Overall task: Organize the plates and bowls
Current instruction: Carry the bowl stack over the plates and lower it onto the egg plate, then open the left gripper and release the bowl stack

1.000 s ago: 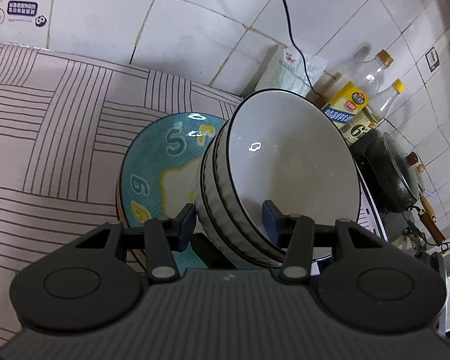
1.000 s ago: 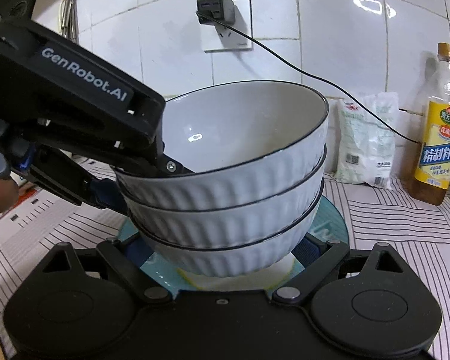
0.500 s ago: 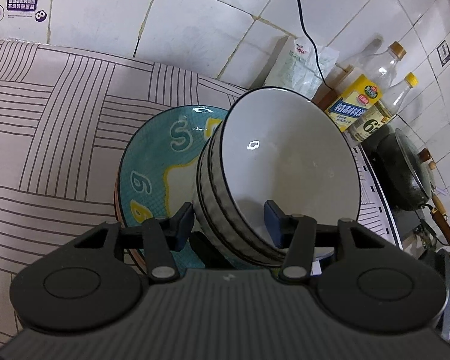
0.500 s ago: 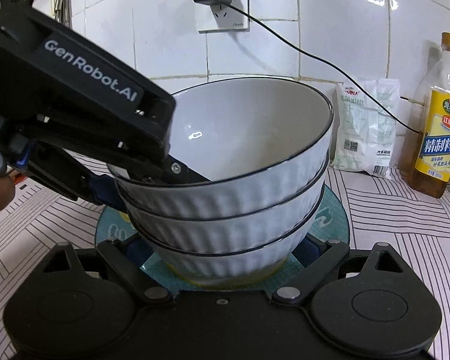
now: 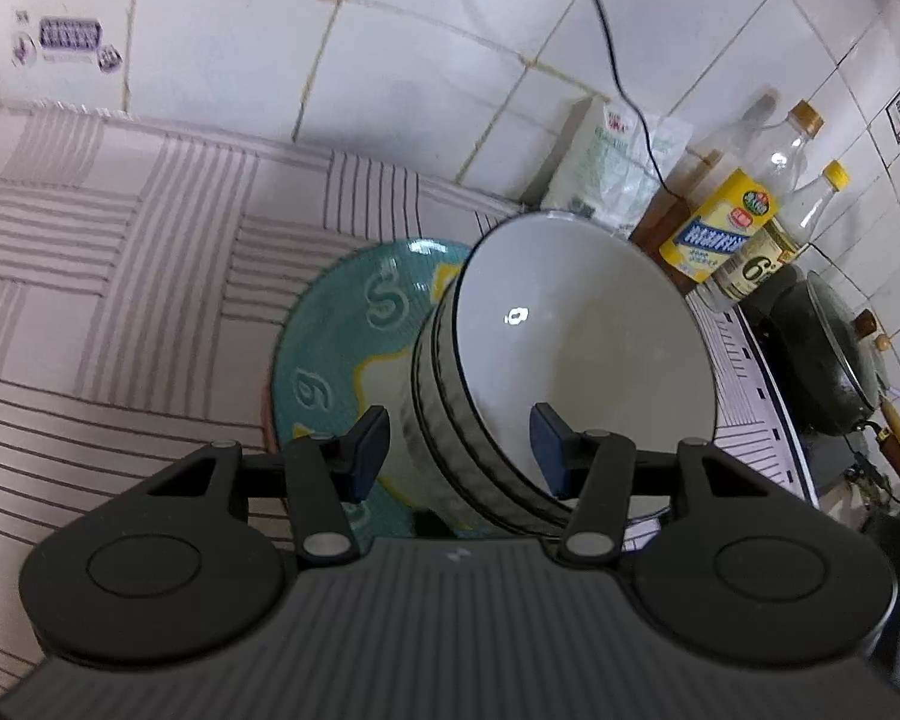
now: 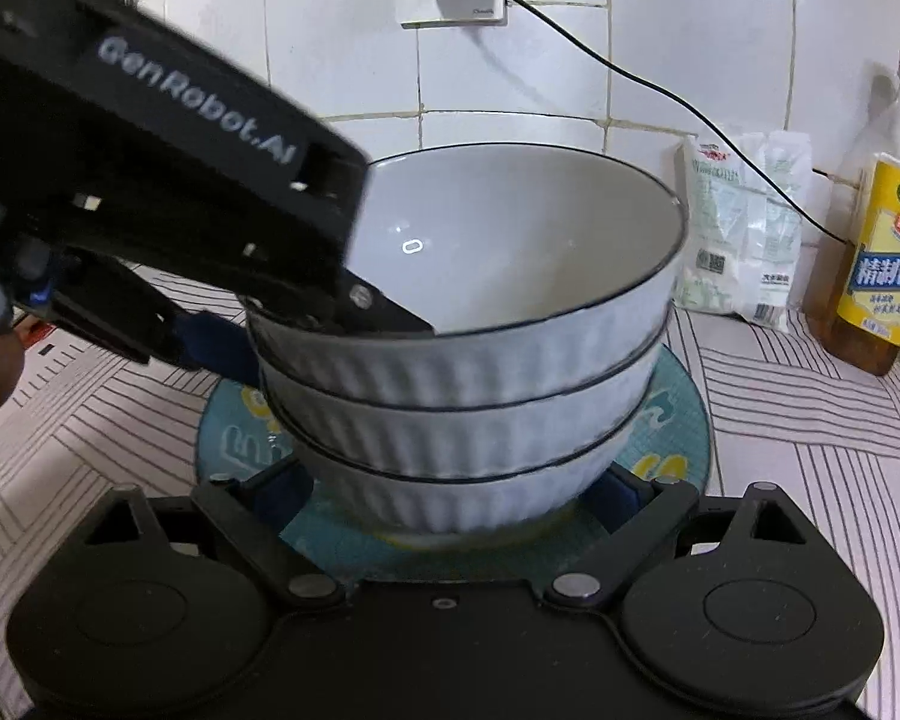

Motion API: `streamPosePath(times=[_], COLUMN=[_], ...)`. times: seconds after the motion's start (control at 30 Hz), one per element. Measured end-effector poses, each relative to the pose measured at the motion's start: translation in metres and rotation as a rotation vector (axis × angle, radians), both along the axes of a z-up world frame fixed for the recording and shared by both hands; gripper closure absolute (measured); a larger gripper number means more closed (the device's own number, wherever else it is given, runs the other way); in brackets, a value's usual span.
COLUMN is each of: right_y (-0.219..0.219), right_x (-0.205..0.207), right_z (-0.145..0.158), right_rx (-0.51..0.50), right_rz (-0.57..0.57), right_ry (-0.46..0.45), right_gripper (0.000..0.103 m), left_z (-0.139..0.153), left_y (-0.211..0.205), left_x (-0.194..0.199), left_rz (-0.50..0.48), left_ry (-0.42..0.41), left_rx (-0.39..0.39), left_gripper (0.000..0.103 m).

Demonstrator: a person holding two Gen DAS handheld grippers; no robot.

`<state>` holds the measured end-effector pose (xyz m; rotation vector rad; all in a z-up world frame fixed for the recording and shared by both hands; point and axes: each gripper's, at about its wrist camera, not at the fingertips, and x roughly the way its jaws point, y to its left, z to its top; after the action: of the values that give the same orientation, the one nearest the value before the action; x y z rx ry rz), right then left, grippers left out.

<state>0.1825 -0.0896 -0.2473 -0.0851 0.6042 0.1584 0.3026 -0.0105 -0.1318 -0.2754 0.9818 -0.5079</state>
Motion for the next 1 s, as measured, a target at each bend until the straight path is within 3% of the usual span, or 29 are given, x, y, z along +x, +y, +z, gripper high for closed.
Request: streamPosePath(times=[0.3, 0.47, 0.67, 0.83, 1.0], right_y=[-0.034, -0.051, -0.05, -0.049, -0.061], right_x=[-0.042, -0.059, -0.076, -0.092, -0.108], right_z=[0.028, 0.044, 0.078, 0.104, 0.12], right_rx=[0.112, 0.181, 0.124, 0.058, 0.084], right_rz=[-0.027, -0.103, -0.128, -0.167, -0.226], right_ry=[0.019, 0.053, 0.05, 0.116, 0.138], right_gripper=[0.005, 0.005, 0.005, 0.005, 0.005], left_z=[0.046, 0.074, 0.107, 0.124, 0.137], left_y=[0.021, 0.027, 0.031, 0.037, 0.035], left_x=[-0.051, -0.08, -0.116, -0.137, -0.158], left_rz=[-0.008, 0.004, 0.038, 0.081, 0.088], left_ry=[-0.127, -0.181, -0.222, -0.214, -0.234], left_rx=[0.053, 0.102, 0.149, 0.158, 0.19], left_gripper=[0.047, 0.045, 0.037, 0.032, 0.021])
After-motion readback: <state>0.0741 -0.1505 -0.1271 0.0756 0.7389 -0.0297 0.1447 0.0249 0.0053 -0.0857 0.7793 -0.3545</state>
